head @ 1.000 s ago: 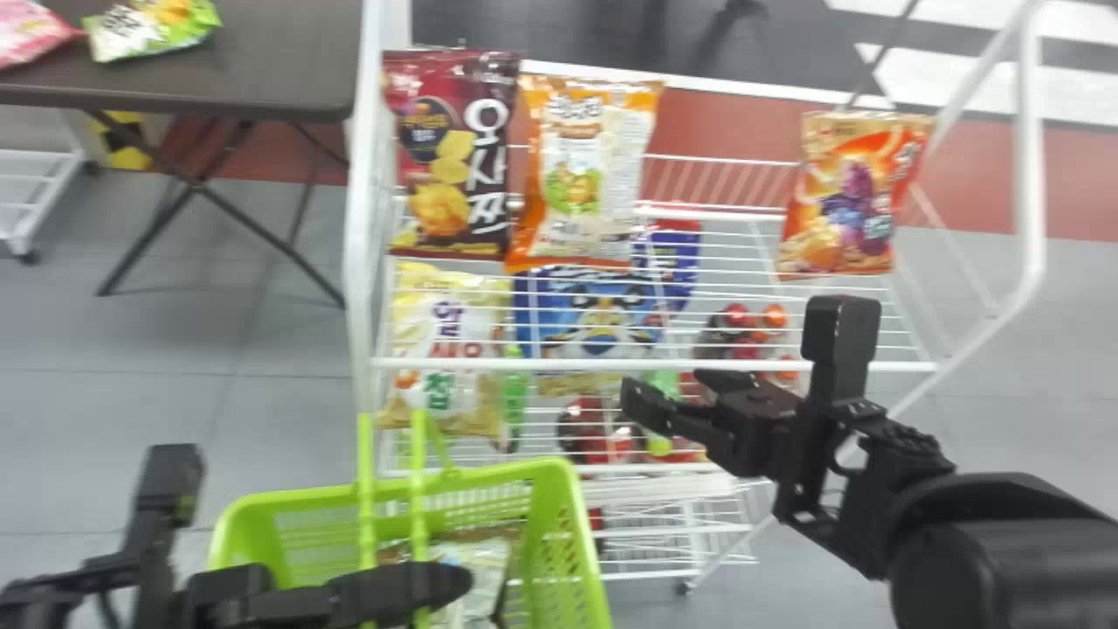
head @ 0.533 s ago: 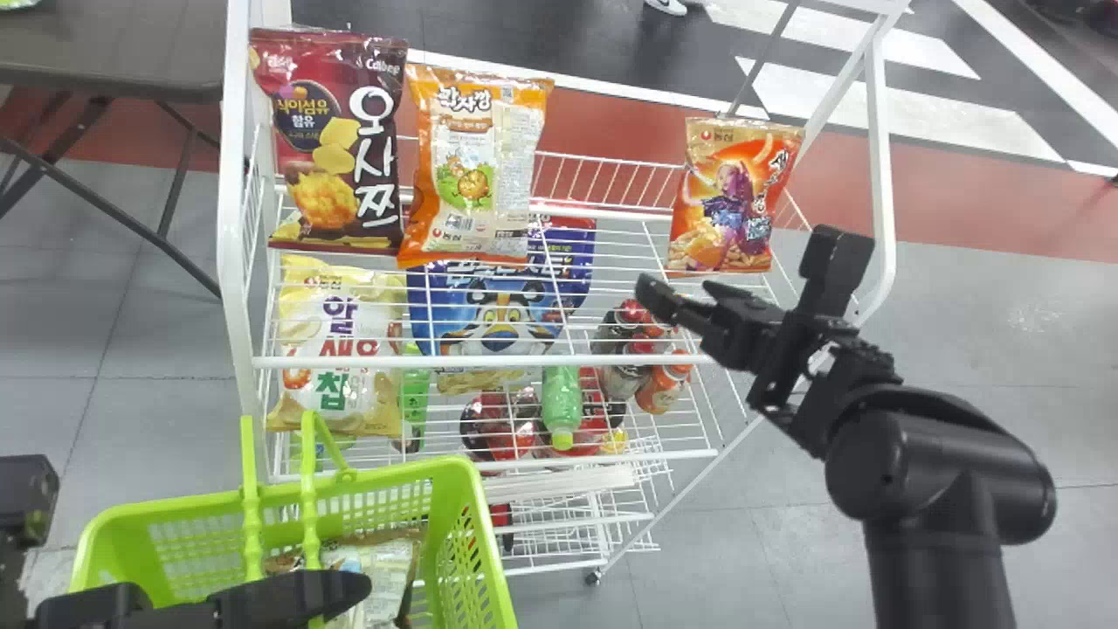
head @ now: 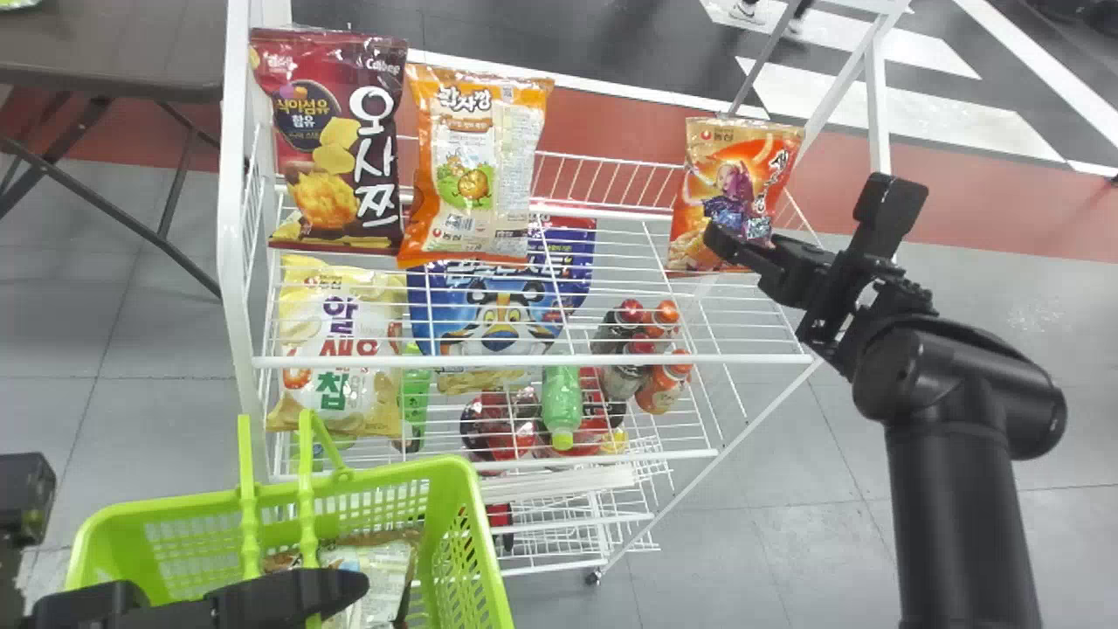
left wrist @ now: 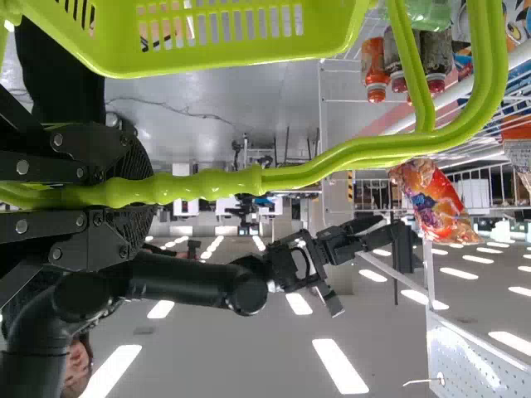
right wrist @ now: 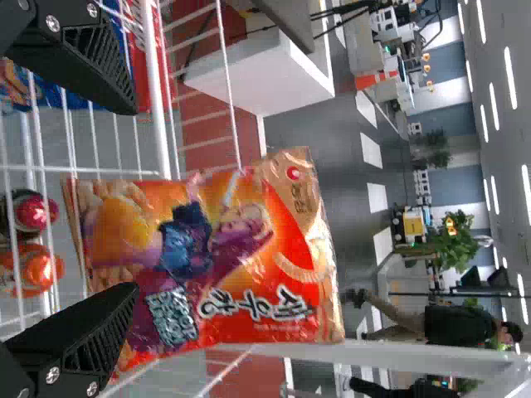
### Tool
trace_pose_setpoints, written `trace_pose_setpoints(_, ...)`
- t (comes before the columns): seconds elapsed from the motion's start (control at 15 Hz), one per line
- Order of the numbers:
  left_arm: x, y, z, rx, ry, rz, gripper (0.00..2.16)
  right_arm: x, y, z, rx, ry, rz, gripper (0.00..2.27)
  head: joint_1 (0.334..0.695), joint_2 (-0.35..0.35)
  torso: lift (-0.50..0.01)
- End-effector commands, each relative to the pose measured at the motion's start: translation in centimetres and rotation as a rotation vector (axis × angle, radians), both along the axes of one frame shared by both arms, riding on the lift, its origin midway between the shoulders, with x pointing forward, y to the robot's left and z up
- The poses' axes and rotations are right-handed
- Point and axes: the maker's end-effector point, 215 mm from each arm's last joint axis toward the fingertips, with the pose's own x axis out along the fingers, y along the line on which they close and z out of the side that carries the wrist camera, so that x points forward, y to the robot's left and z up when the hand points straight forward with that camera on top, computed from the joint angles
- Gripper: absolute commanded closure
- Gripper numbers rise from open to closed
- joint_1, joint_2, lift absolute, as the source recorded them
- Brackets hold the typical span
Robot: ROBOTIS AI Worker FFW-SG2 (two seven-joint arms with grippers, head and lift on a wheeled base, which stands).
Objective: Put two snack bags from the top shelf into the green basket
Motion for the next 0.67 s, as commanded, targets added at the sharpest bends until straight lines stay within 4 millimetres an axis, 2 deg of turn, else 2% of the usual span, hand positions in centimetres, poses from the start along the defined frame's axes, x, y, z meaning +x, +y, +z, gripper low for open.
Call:
trace_pose_setpoints(0.0, 0.0, 0.1, 0.1, -0.001, 0.001, -0.002, 2.15, 1.6, -2.4, 0.3, -0.025, 0.007, -0.030, 0.05, 0.695, -0.350, -0.001)
trace_pose_setpoints(0.33, 0.1, 0.1, 0.1, 0.000, 0.000, -0.002, 2.15, 5.6, -4.6, 0.4, -0.115, 0.015, -0.044, 0.05, 0.695, -0.350, -0.001)
trace_pose_setpoints(0.6, 0.2, 0.4, 0.1, -0.002, -0.002, 0.002, 2.15, 8.2, -5.1, -0.4, -0.192, 0.036, -0.027, 0.08, 0.695, -0.350, -0.001)
